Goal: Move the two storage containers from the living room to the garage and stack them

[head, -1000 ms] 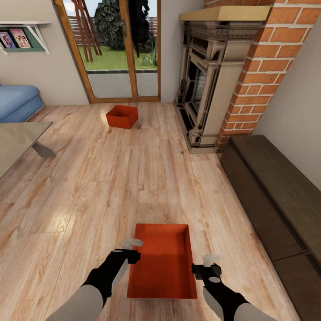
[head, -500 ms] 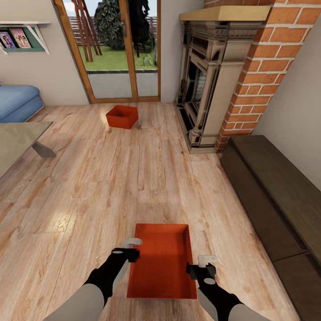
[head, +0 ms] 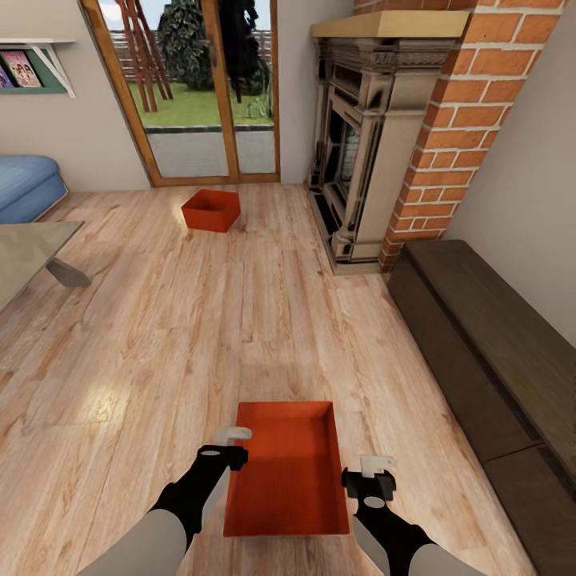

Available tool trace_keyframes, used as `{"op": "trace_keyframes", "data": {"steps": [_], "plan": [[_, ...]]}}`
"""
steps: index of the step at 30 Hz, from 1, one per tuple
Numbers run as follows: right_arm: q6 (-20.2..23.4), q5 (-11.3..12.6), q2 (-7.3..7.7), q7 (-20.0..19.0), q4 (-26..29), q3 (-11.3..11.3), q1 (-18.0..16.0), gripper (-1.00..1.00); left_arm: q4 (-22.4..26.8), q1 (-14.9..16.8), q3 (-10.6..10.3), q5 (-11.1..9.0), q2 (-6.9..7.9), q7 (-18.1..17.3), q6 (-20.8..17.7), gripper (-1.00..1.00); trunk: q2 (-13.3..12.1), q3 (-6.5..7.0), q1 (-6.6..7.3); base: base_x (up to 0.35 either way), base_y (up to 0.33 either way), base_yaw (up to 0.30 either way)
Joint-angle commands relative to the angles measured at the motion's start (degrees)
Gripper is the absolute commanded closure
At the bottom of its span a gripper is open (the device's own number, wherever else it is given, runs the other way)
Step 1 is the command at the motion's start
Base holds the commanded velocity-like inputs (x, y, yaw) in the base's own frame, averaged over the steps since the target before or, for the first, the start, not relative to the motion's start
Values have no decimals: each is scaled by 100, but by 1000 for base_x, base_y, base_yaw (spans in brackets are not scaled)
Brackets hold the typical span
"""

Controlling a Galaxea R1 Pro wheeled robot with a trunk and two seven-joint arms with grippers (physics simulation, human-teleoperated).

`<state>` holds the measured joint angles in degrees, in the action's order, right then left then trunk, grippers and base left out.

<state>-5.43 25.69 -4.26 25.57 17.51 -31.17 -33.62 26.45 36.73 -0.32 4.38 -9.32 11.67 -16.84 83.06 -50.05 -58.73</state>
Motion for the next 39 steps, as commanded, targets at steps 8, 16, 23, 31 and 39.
{"op": "trace_keyframes", "data": {"steps": [8, 16, 23, 31, 39], "plan": [[-9, 11, -6, -8, -8, -62, -5, -100, -17, 0, 5, 31, 4, -22, -39, -100, 2, -4, 0, 0, 0, -4], [23, -443, -29, -441, -102, -64, -5, -100, -450, 0, 22, 11, 28, -24, -10, -100, 2, -4, 0, 0, 0, 0], [19, -464, -183, -465, -116, -64, -5, -100, -516, 0, 22, 31, 36, 18, 76, -100, 2, -4, 0, 0, 0, 0], [-16, -458, -189, -465, -116, -60, -5, -100, -472, 0, 14, 94, 36, 28, 422, -100, 2, -4, 0, 0, 0, 0], [-36, -454, -184, -465, -116, -56, -5, -100, -389, 0, 4, 76, 21, 303, 510, -100, 2, -4, 0, 0, 0, 0]]}}
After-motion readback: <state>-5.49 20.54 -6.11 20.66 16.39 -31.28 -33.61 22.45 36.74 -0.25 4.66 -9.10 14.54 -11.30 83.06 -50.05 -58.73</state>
